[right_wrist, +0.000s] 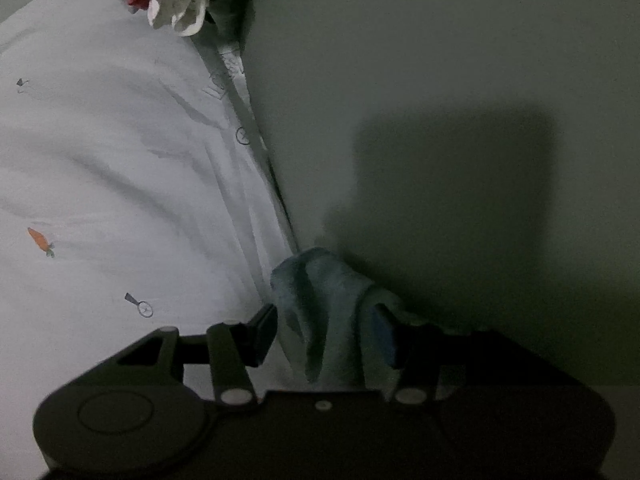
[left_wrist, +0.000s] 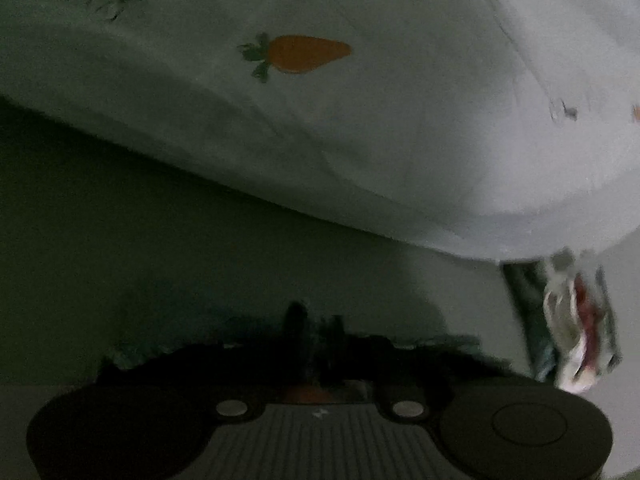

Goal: Fold clothes

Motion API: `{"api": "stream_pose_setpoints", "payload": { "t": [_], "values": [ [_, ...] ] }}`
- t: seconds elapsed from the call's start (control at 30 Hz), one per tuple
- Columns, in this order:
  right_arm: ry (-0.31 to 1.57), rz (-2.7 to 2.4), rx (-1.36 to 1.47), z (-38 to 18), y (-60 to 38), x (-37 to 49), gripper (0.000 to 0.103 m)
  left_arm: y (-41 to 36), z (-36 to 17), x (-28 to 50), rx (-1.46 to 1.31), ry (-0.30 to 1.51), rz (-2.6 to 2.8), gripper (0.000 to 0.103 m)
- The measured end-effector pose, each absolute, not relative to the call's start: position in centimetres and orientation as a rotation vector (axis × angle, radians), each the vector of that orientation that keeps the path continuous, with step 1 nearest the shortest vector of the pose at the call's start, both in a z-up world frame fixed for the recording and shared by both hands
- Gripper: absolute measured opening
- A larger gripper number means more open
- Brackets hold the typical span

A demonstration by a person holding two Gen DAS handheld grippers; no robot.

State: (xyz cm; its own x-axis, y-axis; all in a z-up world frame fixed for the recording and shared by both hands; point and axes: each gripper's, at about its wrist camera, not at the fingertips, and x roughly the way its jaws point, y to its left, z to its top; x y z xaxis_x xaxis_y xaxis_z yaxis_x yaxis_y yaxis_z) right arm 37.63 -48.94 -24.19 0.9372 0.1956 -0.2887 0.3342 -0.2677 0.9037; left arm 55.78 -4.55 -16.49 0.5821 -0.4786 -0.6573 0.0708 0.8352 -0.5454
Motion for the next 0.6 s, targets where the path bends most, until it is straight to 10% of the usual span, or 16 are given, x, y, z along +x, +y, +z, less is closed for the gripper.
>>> {"api": "stream_pose_setpoints", "payload": {
  "t": [0.23,0.47,0.6],
  "values": [
    [0.401,-0.135,1.822,-23.6,-49.0,37.1,0.054,0.2,-10.5,50.1,-0.602,0.647,-0.133,0.01],
    [0.484,-0.15,1.778,-23.5,-48.7,37.4,0.059,5.1,-16.7,50.4,-0.699,0.826,0.074,0.014],
    [0.556,-0.133,1.585,-21.3,-48.6,38.2,0.068,7.0,-16.4,48.1,-0.698,0.788,0.029,0.057]
  ]
}}
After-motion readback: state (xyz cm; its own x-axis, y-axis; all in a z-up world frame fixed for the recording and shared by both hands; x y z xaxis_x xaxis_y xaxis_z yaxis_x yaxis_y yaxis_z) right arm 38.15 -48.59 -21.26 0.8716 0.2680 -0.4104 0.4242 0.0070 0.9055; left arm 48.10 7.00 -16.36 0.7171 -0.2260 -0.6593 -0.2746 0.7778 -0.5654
